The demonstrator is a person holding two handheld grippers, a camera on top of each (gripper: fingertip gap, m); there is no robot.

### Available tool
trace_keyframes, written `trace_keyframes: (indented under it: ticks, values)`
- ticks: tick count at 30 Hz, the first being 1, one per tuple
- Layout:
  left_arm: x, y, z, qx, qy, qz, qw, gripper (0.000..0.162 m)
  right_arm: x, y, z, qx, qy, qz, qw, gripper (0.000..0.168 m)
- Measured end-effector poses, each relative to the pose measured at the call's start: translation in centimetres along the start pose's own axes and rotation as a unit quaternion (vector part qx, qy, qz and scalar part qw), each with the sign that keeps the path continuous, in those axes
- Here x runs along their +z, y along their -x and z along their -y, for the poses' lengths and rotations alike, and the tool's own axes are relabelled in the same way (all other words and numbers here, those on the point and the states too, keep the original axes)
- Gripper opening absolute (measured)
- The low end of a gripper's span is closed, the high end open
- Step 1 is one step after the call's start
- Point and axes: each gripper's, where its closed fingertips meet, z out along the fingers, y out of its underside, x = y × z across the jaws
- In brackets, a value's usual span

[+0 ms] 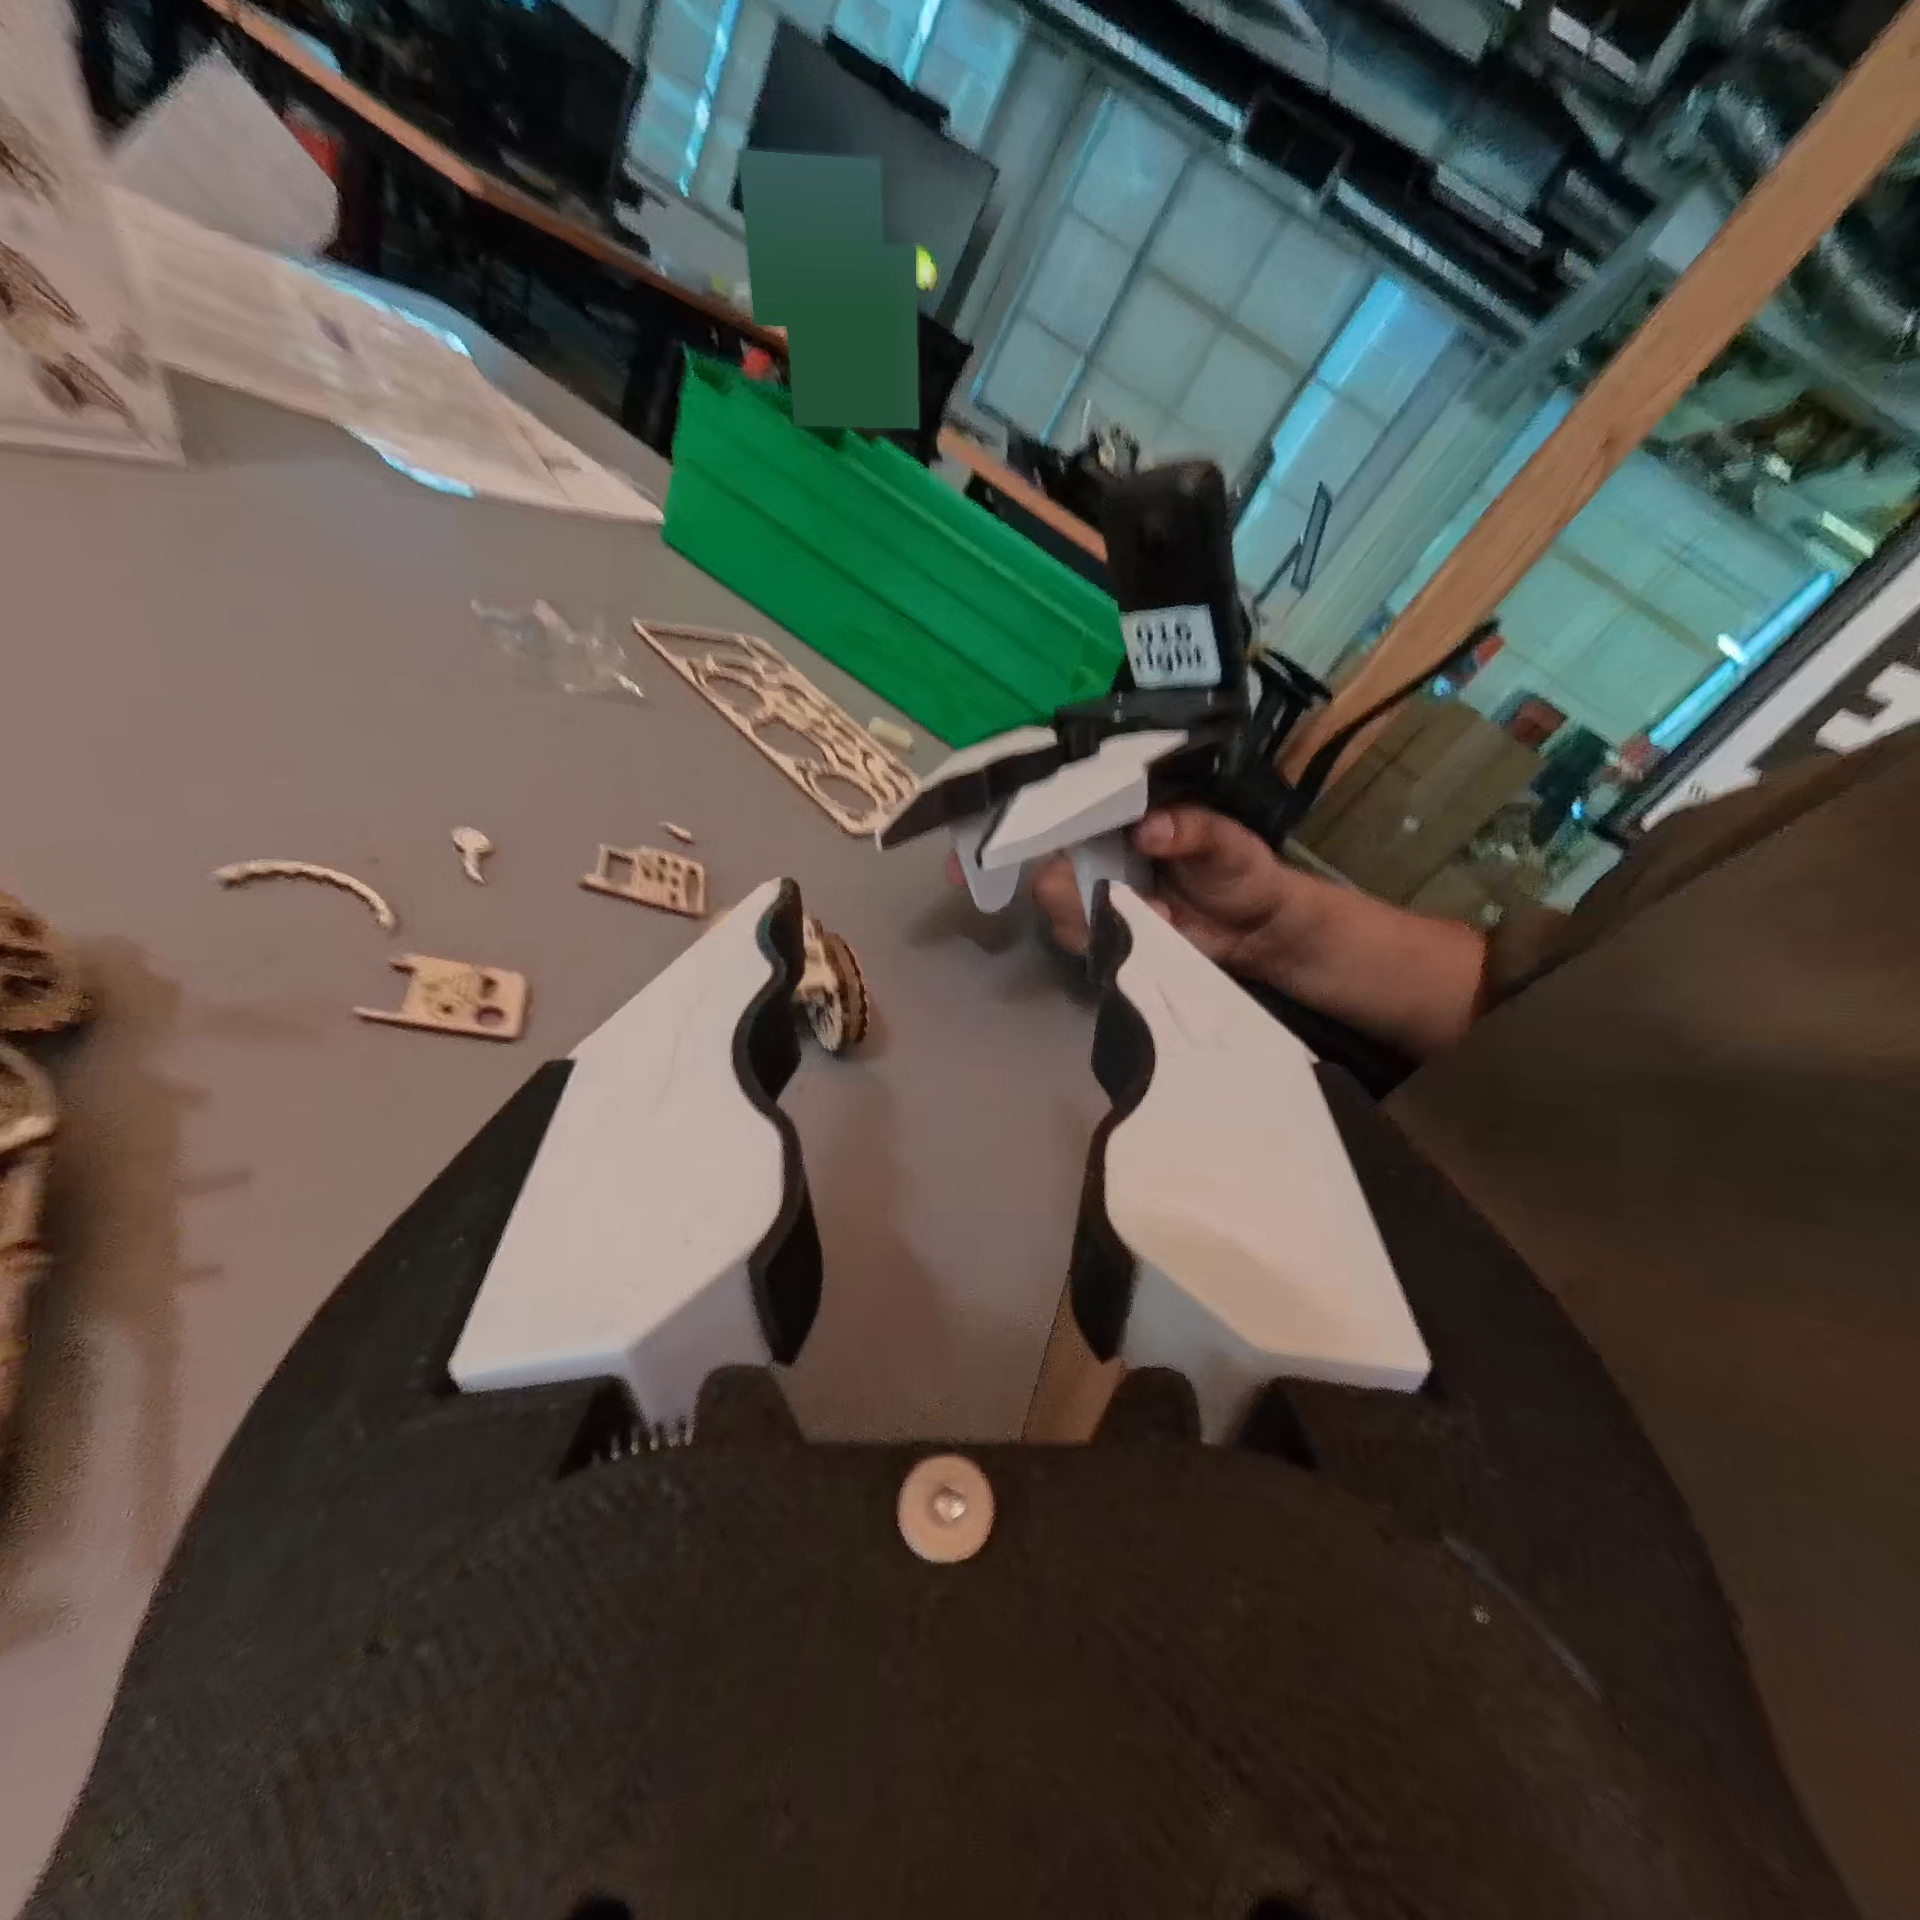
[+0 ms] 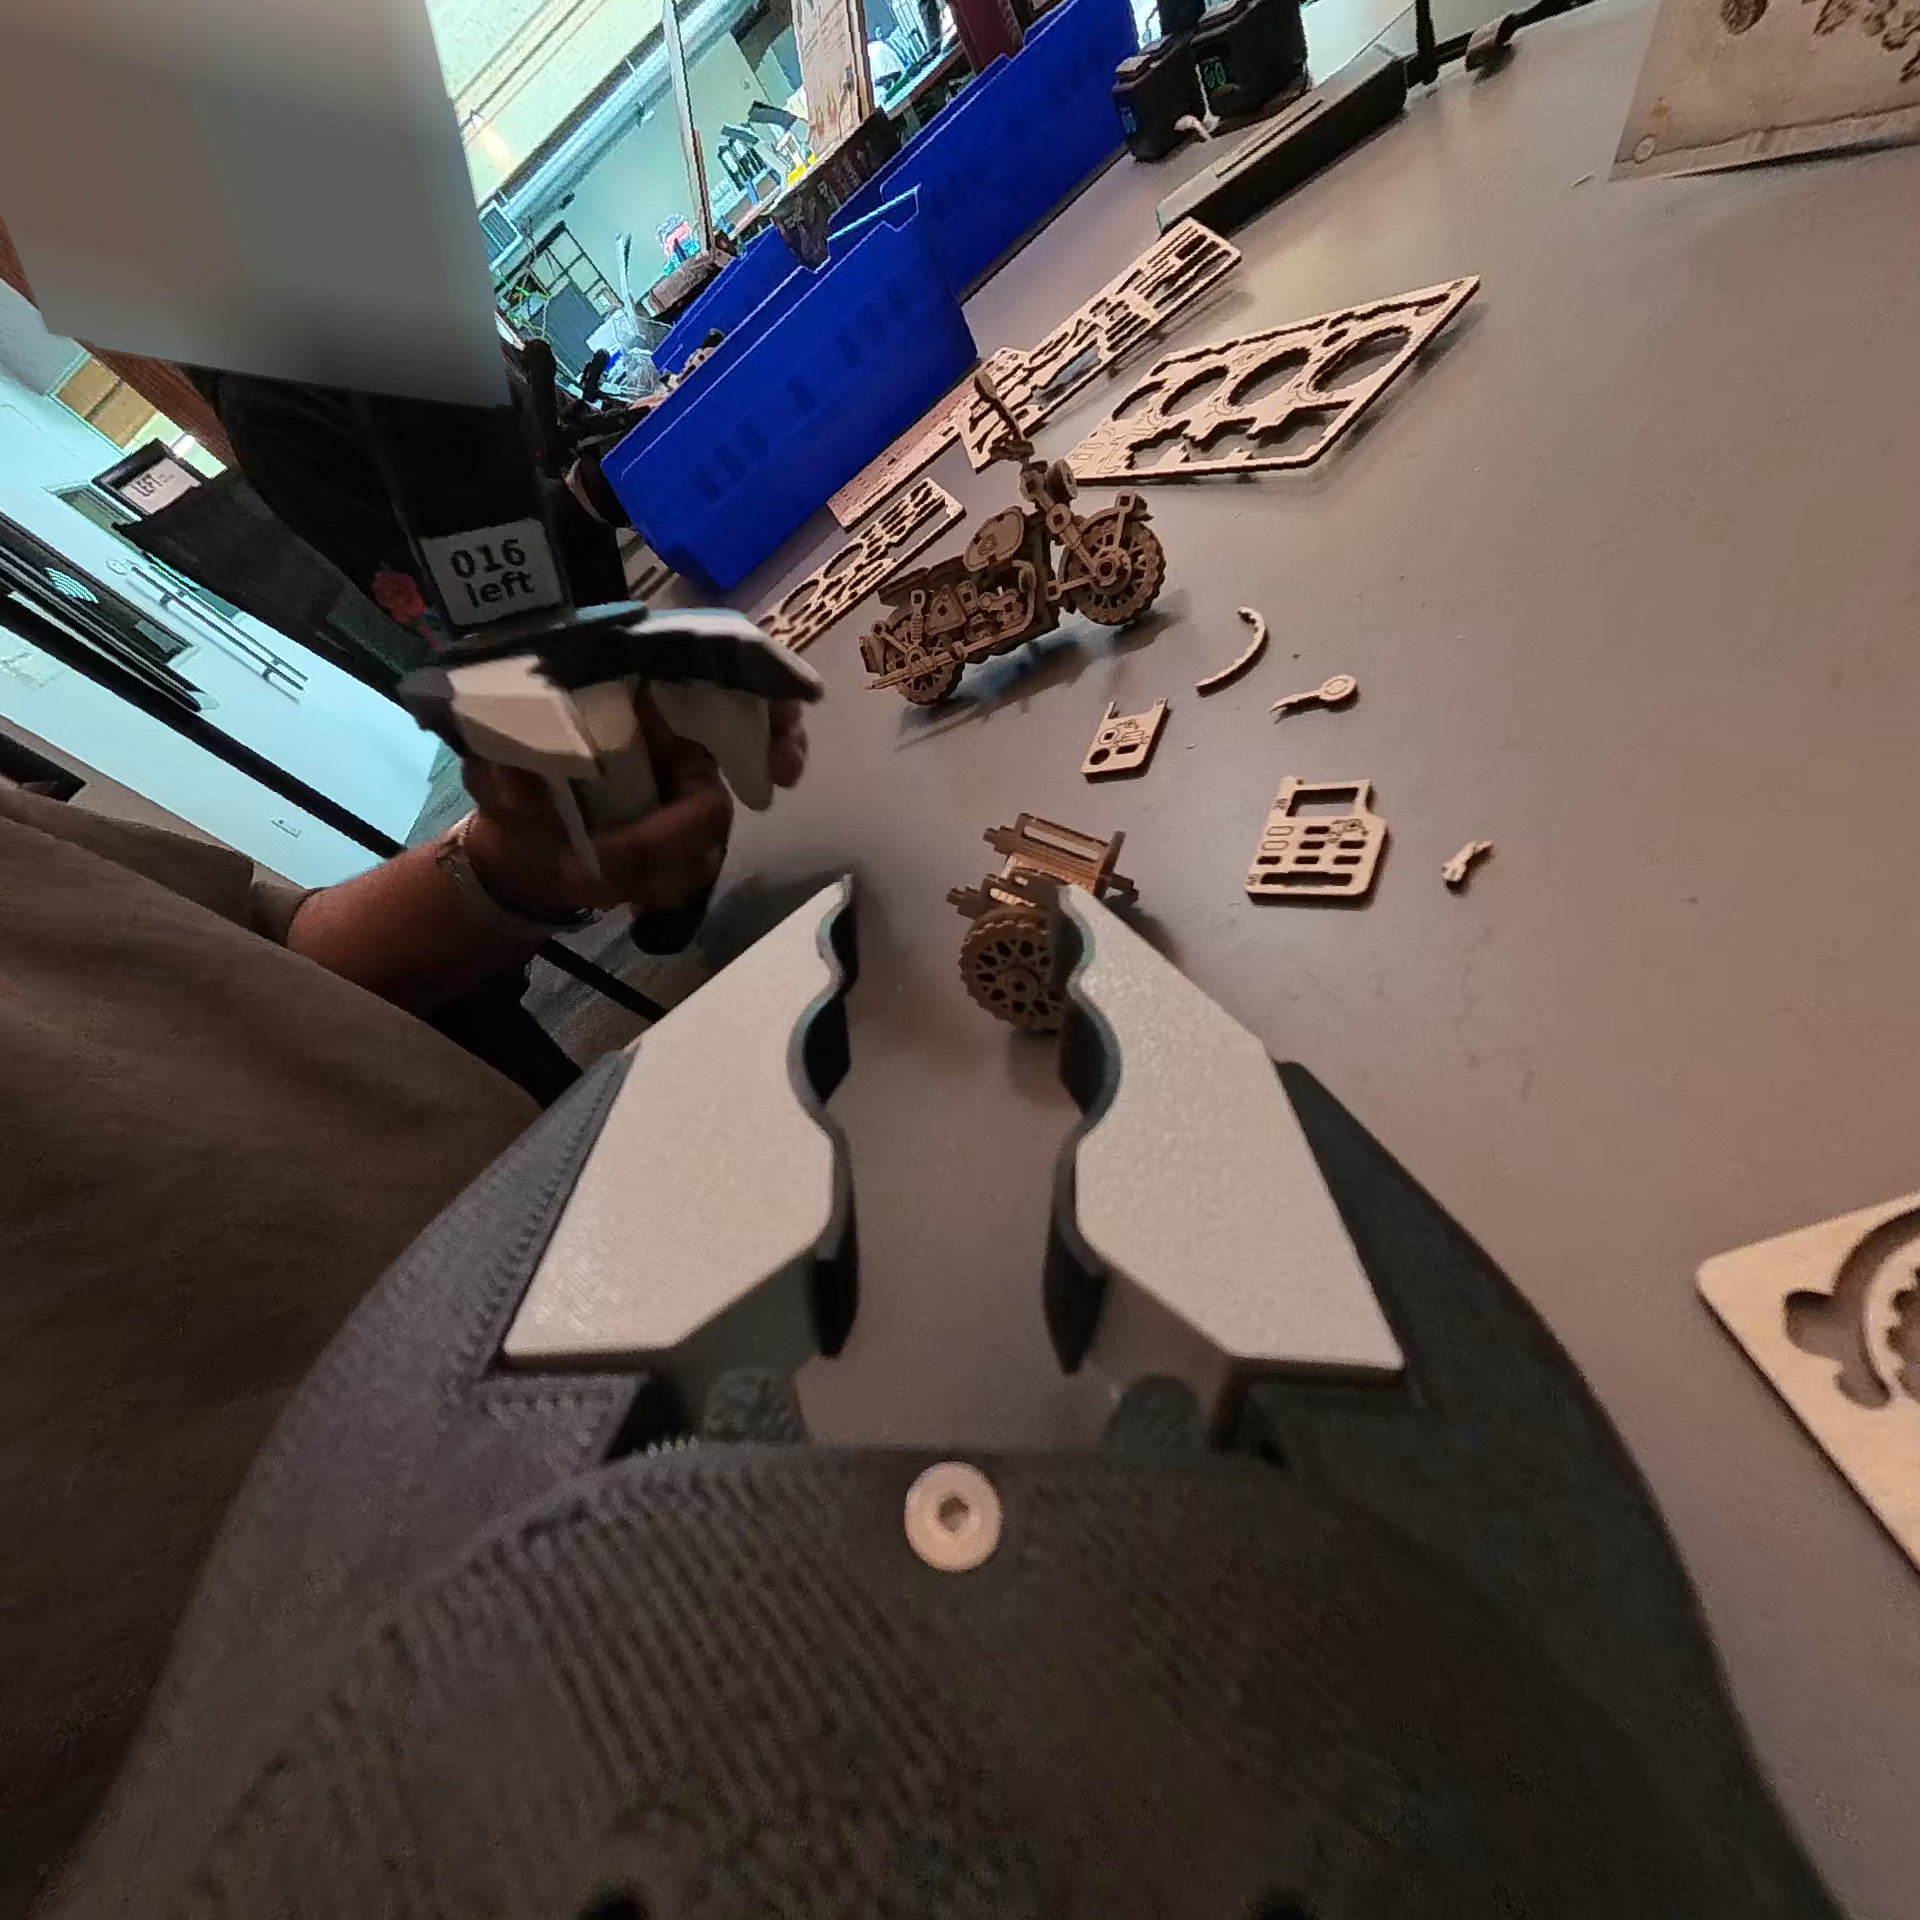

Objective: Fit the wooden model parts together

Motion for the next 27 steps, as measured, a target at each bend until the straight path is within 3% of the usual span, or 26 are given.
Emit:
trace_keyframes:
  ticks: [3, 5, 7, 9, 11, 13, 15, 20, 23, 27]
  values:
    - [-3.8, 2.4, 4.8, 0.014, -0.058, 0.076, 0.995, 0.057, -0.2, -0.4, 0.2, 0.004, -0.007, -0.007, 1.0, 0.035]
    - [-9.1, 6.7, 8.6, 0.046, -0.08, 0.204, 0.975, 0.059, -0.4, -0.5, 0.5, 0.011, -0.017, -0.008, 1.0, 0.035]
    - [-16.0, 11.7, 11.2, 0.058, -0.077, 0.35, 0.932, 0.062, -0.5, -0.6, 0.8, 0.016, -0.027, -0.007, 0.999, 0.034]
    - [-22.5, 16.6, 11.7, 0.06, -0.022, 0.462, 0.885, 0.077, -0.5, -0.7, 0.9, 0.018, -0.027, -0.007, 0.999, 0.034]
    - [-27.6, 21.3, 10.0, 0.035, 0.076, 0.537, 0.84, 0.095, -0.3, -0.8, 0.7, 0.016, -0.02, -0.008, 1.0, 0.035]
    - [-31.4, 25.2, 8.2, 0.021, 0.148, 0.589, 0.794, 0.102, -0.1, -0.8, 0.7, 0.011, -0.017, -0.008, 1.0, 0.035]
    - [-32.8, 27.9, 7.8, 0.03, 0.166, 0.608, 0.776, 0.105, 0.2, -0.8, 0.7, 0.008, -0.013, -0.01, 1.0, 0.035]
    - [-32.5, 32.2, 6.4, -0.016, 0.184, 0.591, 0.785, 0.12, 0.4, -1.3, 0.7, 0.003, -0.012, -0.023, 1.0, 0.034]
    - [-33.6, 33.9, 5.6, -0.035, 0.213, 0.604, 0.767, 0.129, 0.3, -1.7, 0.8, 0.006, -0.014, -0.03, 0.999, 0.034]
    - [-33.6, 34.5, 4.9, -0.073, 0.203, 0.593, 0.776, 0.123, 0.2, -2.3, 1.1, 0.026, -0.022, -0.03, 0.999, 0.034]
